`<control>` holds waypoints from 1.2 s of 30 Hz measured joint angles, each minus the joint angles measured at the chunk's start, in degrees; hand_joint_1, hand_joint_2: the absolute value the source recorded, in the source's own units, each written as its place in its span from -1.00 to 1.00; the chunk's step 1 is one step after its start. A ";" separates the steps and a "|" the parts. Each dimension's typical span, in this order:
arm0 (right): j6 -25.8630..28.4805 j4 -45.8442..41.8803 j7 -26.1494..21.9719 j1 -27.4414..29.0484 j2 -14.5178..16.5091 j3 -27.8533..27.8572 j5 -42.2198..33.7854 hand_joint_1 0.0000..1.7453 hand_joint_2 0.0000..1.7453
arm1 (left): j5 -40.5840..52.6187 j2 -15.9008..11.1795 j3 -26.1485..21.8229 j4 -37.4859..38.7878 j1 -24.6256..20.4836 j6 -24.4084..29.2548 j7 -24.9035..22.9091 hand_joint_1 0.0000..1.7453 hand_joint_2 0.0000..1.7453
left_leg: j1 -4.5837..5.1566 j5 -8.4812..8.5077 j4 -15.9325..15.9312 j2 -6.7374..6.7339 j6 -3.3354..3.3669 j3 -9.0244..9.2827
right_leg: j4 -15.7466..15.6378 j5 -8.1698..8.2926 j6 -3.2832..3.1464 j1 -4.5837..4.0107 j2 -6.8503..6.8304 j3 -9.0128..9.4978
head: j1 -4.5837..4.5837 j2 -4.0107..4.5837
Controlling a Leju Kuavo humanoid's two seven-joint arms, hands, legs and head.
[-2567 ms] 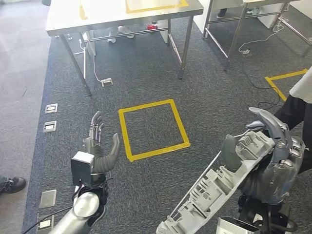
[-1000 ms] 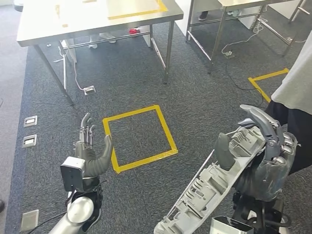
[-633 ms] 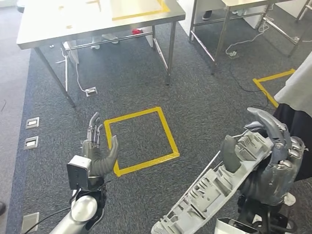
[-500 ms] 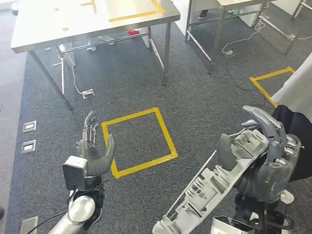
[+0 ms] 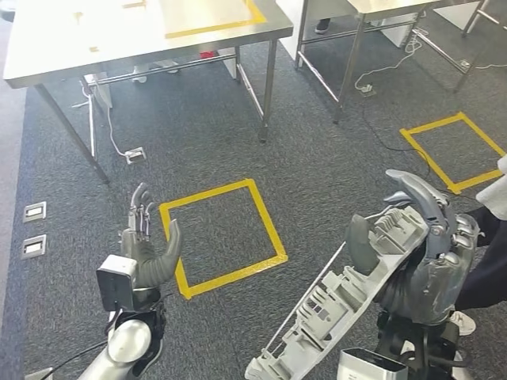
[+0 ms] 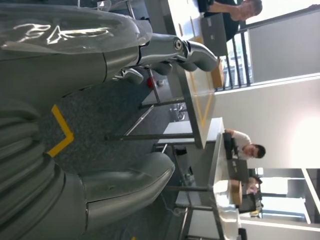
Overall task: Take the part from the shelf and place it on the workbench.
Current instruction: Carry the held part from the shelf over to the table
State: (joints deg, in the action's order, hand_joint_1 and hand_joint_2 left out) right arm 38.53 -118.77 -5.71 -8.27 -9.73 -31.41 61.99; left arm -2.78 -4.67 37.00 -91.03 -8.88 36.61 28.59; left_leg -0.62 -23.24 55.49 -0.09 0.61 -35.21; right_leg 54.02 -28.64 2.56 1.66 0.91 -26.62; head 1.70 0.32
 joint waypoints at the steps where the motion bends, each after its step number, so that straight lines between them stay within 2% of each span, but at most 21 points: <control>1: 0.00 0.00 0.00 -0.01 0.00 0.00 0.00 1.00 1.00 | 0.00 0.02 0.00 0.00 0.00 0.00 0.00 -1.00 1.00 | -0.03 -0.05 -0.02 0.05 0.10 0.19 | 0.06 -0.04 0.07 0.03 -0.01 0.05 | -0.04 -0.01; 3: 0.00 0.00 -0.07 -0.01 0.00 0.00 -0.09 1.00 1.00 | -0.02 0.07 0.00 0.00 -0.04 -0.04 0.03 -1.00 1.00 | 0.05 -1.26 -0.25 0.10 0.99 2.09 | 8.69 -2.33 0.29 -0.04 -0.33 -5.08 | -1.22 -0.01; 5: 0.00 0.00 -0.18 0.04 0.00 0.00 -0.19 1.00 1.00 | -0.11 0.10 0.00 0.01 -0.03 -0.11 0.08 -1.00 1.00 | 0.36 -3.02 -0.47 0.14 1.85 4.56 | 18.15 -5.21 0.33 -0.19 -0.64 -11.87 | -2.58 0.01; 7: 0.00 0.00 -0.28 0.16 0.00 0.01 -0.19 1.00 1.00 | -0.28 0.10 0.00 0.02 -0.01 -0.16 0.19 -1.00 1.00 | 0.69 -4.32 -0.48 0.24 1.93 6.43 | 15.81 -3.92 -0.18 -0.47 -0.64 -12.97 | -3.04 0.00; 9: 0.00 0.02 -0.46 0.31 0.00 0.03 -0.18 1.00 1.00 | -0.41 0.10 0.00 0.04 -0.05 -0.17 0.40 -1.00 1.00 | 0.92 -5.77 -0.48 0.30 1.85 8.26 | 8.15 2.31 -1.38 -1.15 -0.64 -11.70 | -3.48 -0.01; 11: 0.00 0.07 -0.72 0.48 0.00 0.03 -0.17 1.00 1.00 | -0.52 0.12 -0.01 0.11 -0.10 -0.15 0.56 -1.00 1.00 | 1.01 -6.79 -0.79 0.36 1.46 9.07 | 2.88 6.83 -2.38 -1.83 -0.67 -10.59 | -3.64 0.00; 14: 0.00 0.07 -0.92 0.57 0.03 0.04 -0.16 1.00 1.00 | -0.60 0.13 0.00 0.16 -0.29 -0.08 0.68 -1.00 1.00 | 1.03 -6.61 -0.11 0.36 0.58 9.15 | 1.28 7.16 -2.99 -1.82 -0.55 -9.11 | -3.49 -0.01; 16: 0.00 0.04 -0.94 0.55 0.08 0.05 -0.15 1.00 1.00 | -0.58 0.12 0.00 0.15 -0.51 -0.05 0.73 -1.00 1.00 | 1.01 -5.61 4.92 0.38 0.02 6.41 | 0.21 6.71 -3.41 -1.42 -0.47 -7.58 | -3.04 0.00; 18: 0.00 0.03 -0.98 0.53 0.11 0.05 -0.15 1.00 1.00 | -0.57 0.06 0.00 0.15 -0.52 -0.01 0.75 -1.00 1.00 | 0.74 -6.80 12.43 0.39 -0.51 0.97 | -0.67 5.99 -3.60 -1.15 -0.46 -6.08 | -2.41 0.00; 19: 0.00 0.04 -0.98 0.54 0.11 0.05 -0.16 1.00 1.00 | -0.57 0.01 0.00 0.15 -0.49 0.00 0.75 -1.00 1.00 | 0.55 -8.71 15.05 0.38 -0.77 -1.58 | -0.88 5.47 -3.59 -1.05 -0.44 -5.36 | -2.12 0.00; 21: 0.00 0.05 -1.00 0.56 0.11 0.04 -0.17 1.00 1.00 | -0.57 -0.07 0.00 0.16 -0.45 0.00 0.74 -1.00 1.00 | 0.16 -11.71 15.83 0.37 -1.28 -4.58 | -1.01 4.11 -3.35 -0.80 -0.32 -3.61 | -1.63 -0.01; 22: 0.00 0.05 -1.01 0.56 0.11 0.04 -0.18 1.00 1.00 | -0.57 -0.09 0.00 0.17 -0.45 0.00 0.74 -1.00 1.00 | -0.05 -11.28 13.82 0.36 -1.52 -4.90 | -1.00 3.31 -3.15 -0.65 -0.26 -2.57 | -1.38 0.00; 23: -0.01 0.06 -1.01 0.56 0.11 0.04 -0.20 1.00 1.00 | -0.57 -0.12 0.00 0.18 -0.44 0.01 0.74 -1.00 1.00 | -0.25 -9.05 10.54 0.33 -1.69 -4.57 | -1.00 2.47 -2.89 -0.51 -0.22 -1.50 | -1.09 -0.01; 25: -0.02 0.10 -1.01 0.56 0.11 0.03 -0.26 1.00 1.00 | -0.57 -0.17 0.00 0.23 -0.44 0.08 0.73 -1.00 1.00 | -0.54 -2.08 3.36 0.06 -1.80 -3.54 | -0.81 0.79 -2.26 -0.45 -0.10 0.04 | -0.53 0.01; 26: -0.02 0.13 -1.03 0.53 0.11 0.02 -0.30 1.00 1.00 | -0.59 -0.19 0.01 0.27 -0.41 0.18 0.67 -1.00 1.00 | -0.52 0.29 1.26 -0.10 -1.58 -3.12 | -0.74 -0.09 -1.85 -0.49 -0.05 0.44 | -0.36 0.01; 27: -0.02 0.15 -1.07 0.52 0.11 0.02 -0.34 1.00 1.00 | -0.60 -0.20 0.02 0.31 -0.37 0.28 0.60 -1.00 1.00 | -0.51 1.47 0.20 -0.17 -1.20 -2.81 | -0.53 -0.71 -1.39 -0.58 0.01 1.11 | -0.32 0.01; 30: -0.01 0.14 -1.25 0.37 0.11 0.04 -0.80 1.00 1.00 | -0.57 -0.14 0.05 0.34 -0.53 0.48 0.49 -1.00 1.00 | -0.39 1.05 -0.01 0.02 0.46 -0.79 | 1.36 -1.47 -0.48 -0.46 -0.17 2.28 | -0.91 0.01; 31: -0.02 0.13 -1.30 0.29 0.11 0.05 -0.99 1.00 1.00 | -0.57 -0.11 0.05 0.34 -0.62 0.50 0.49 -1.00 1.00 | -0.30 0.73 -0.02 0.02 0.93 0.10 | 3.56 -1.66 -0.40 -0.34 -0.31 1.34 | -1.24 0.00; 33: -0.01 0.14 -1.38 0.29 0.11 0.05 -1.17 1.00 1.00 | -0.58 -0.07 0.04 0.34 -0.63 0.55 0.49 -1.00 1.00 | -0.08 -0.33 -0.06 0.01 1.52 1.74 | 10.80 -3.35 -0.24 -0.31 -0.50 -2.87 | -1.98 0.01; 35: 0.00 0.14 -1.43 0.35 0.11 0.04 -1.18 1.00 1.00 | -0.58 -0.06 0.04 0.36 -0.60 0.55 0.48 -1.00 1.00 | 0.17 -1.79 -0.06 0.12 1.74 3.36 | 16.71 -7.09 -0.09 -0.52 -0.53 -8.06 | -2.62 0.00; 36: -0.01 0.14 -1.46 0.38 0.11 0.04 -1.18 1.00 1.00 | -0.58 -0.06 0.04 0.37 -0.58 0.55 0.48 -1.00 1.00 | 0.29 -2.62 -0.06 0.23 1.79 4.35 | 17.26 -8.80 -0.21 -0.66 -0.54 -9.71 | -2.86 0.00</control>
State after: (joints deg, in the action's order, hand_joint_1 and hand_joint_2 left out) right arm 38.53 -118.63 -7.16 -7.89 -9.62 -31.36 60.81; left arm -3.36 -4.72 37.05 -90.67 -9.46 37.16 29.07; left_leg -0.33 -25.86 55.43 0.14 2.40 -30.86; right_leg 71.28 -37.44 2.35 1.00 0.37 -36.33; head -1.16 0.32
